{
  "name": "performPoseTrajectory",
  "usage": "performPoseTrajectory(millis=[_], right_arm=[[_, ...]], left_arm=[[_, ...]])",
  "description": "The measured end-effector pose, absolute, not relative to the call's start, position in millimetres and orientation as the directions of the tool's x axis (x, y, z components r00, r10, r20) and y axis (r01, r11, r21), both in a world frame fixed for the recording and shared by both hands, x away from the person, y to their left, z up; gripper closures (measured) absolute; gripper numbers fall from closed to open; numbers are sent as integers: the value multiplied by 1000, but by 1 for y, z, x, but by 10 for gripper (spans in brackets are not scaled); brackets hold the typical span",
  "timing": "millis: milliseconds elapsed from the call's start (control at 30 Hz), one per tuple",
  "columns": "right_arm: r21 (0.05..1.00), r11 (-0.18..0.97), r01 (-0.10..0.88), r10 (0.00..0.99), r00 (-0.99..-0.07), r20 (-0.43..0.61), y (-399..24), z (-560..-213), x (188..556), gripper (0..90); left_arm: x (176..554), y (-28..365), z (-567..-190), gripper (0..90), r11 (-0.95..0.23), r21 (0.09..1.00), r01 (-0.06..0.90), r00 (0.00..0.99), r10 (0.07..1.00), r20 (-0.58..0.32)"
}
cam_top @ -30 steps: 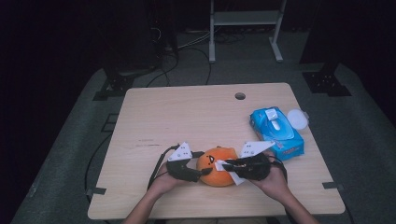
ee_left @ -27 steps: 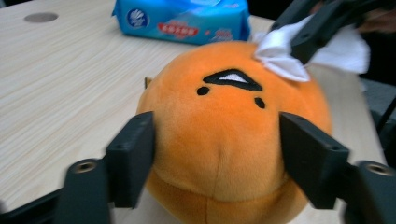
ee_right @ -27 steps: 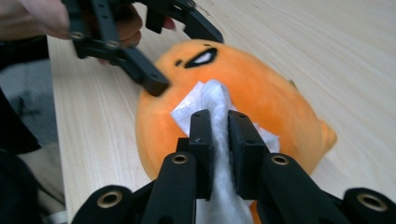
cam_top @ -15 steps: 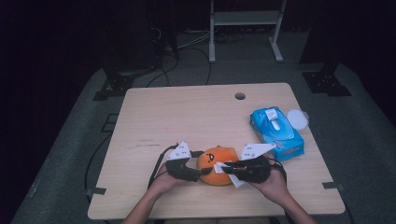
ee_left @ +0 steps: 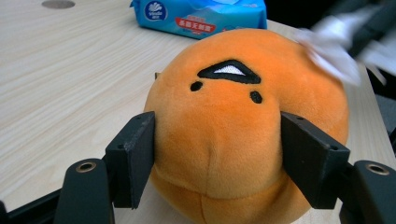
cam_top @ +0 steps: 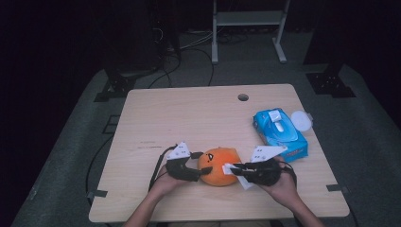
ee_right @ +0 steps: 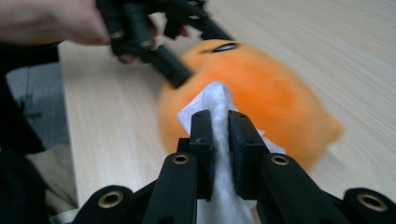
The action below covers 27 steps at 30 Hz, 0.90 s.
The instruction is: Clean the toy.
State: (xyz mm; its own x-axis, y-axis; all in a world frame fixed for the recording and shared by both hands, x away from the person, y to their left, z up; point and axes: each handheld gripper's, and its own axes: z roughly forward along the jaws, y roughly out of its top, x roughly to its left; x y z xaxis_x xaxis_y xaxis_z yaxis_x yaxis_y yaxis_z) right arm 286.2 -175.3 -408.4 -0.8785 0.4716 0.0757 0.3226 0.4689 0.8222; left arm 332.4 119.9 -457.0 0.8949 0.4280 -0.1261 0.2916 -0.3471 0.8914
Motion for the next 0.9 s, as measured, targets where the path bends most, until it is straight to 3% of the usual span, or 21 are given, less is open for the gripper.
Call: performPoseTrajectory(millis=[100, 400, 533, 567, 700, 900], right_arm=[[812, 507, 289, 468, -884, 22, -170, -408, 283, 799], [822, 424, 380, 565, -820, 88, -201, -412, 302, 800], [824, 419, 381, 556, -825, 98, -197, -413, 301, 800], [817, 443, 369, 546, -834, 81, -191, -414, 297, 800], [816, 455, 357, 524, -848, 79, -184, -415, 292, 800], [822, 450, 348, 513, -855, 80, -183, -414, 292, 799]], left_arm=[[332, 121, -457, 303, -345, 891, 296, 894, 429, -131], [333, 121, -459, 294, -333, 897, 292, 895, 425, -134], [332, 121, -457, 279, -340, 895, 289, 902, 410, -135], [331, 120, -453, 230, -342, 898, 276, 909, 396, -128], [328, 115, -449, 199, -340, 906, 253, 916, 386, -111], [329, 117, -451, 275, -365, 893, 262, 913, 393, -107]])
